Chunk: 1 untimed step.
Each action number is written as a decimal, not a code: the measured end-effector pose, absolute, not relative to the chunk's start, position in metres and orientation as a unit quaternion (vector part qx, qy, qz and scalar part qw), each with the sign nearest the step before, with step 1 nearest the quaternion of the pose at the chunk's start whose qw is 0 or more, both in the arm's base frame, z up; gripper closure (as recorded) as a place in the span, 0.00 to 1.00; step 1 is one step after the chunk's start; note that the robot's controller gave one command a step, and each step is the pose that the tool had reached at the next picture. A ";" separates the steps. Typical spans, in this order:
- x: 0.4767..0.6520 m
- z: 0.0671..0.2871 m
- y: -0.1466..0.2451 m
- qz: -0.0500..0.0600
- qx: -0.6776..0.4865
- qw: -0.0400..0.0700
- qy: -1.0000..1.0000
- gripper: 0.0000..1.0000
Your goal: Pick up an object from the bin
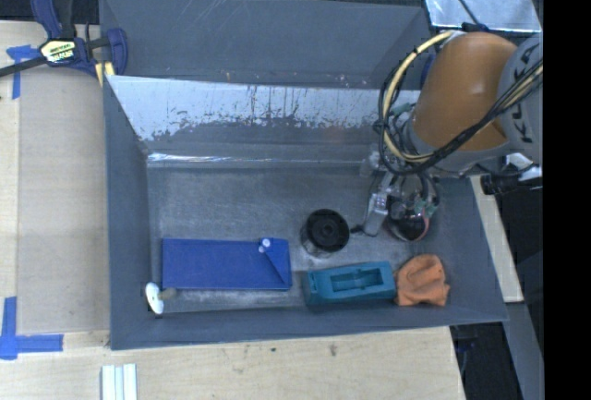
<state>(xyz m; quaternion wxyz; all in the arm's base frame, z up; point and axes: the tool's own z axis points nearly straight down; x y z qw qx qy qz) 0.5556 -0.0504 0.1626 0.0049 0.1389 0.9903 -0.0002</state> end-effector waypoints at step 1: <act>0.569 0.131 -0.026 0.000 0.160 -0.001 0.987 0.00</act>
Offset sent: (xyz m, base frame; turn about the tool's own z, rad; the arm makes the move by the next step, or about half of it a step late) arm -0.0055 0.0219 -0.0926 0.1564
